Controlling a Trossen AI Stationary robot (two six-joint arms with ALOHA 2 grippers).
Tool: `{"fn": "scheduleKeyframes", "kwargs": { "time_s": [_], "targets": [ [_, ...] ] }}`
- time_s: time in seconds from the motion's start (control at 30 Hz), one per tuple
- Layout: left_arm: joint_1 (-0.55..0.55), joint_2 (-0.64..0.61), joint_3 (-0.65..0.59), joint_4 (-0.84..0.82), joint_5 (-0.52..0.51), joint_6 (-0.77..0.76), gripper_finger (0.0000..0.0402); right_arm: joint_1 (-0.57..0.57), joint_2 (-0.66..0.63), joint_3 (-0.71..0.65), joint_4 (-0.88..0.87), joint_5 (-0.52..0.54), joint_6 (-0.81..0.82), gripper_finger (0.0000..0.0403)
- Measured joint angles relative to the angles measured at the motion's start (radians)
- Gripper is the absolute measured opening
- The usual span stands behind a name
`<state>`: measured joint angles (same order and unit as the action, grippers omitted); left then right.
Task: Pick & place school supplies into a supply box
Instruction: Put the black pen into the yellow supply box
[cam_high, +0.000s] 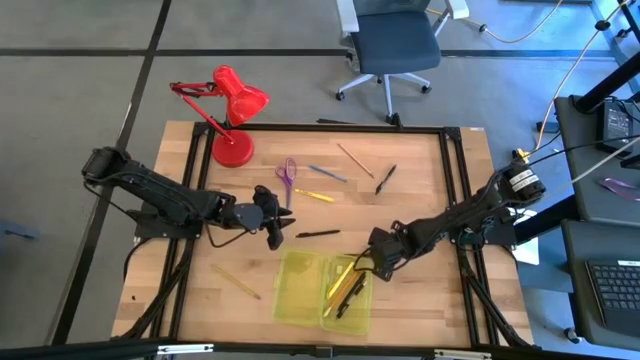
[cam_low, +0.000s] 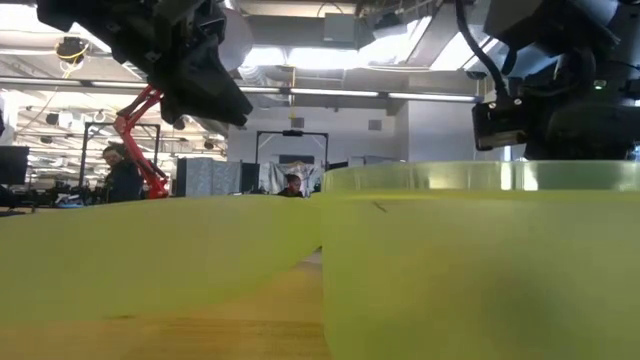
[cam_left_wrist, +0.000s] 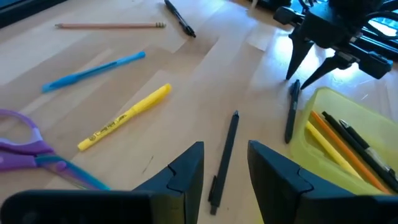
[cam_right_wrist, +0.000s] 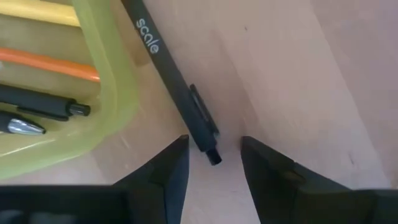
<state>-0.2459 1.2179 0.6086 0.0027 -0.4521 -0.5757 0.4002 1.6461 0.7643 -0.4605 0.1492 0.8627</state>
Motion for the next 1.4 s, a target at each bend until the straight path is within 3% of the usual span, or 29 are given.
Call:
{"fn": "scheduleKeyframes", "kwargs": {
  "time_s": [0.2, 0.4, 0.53, 1.03, 1.4],
  "targets": [
    [0.0, 0.0, 0.0, -0.005, -0.001, 0.014, 0.012, 0.006, 0.004, -0.002, -0.017, 0.022, -0.067, 0.0107],
    [0.0, 0.0, 0.0, -0.006, -0.002, 0.022, 0.0115, 0.027, 0.007, -0.007, 0.032, 0.046, -0.367, 0.006],
    [0.0, 0.0, 0.0, -0.006, -0.001, 0.022, 0.0115, 0.035, 0.007, -0.009, 0.069, 0.059, -0.439, 0.0052],
    [0.0, 0.001, 0.0, -0.006, 0.002, 0.022, 0.0119, 0.033, 0.011, -0.01, 0.109, 0.059, -0.477, 0.0082],
    [0.0, 0.001, 0.0, -0.006, 0.002, 0.022, 0.0114, 0.033, 0.011, -0.008, 0.106, 0.065, -0.481, 0.0137]
  ]
}}
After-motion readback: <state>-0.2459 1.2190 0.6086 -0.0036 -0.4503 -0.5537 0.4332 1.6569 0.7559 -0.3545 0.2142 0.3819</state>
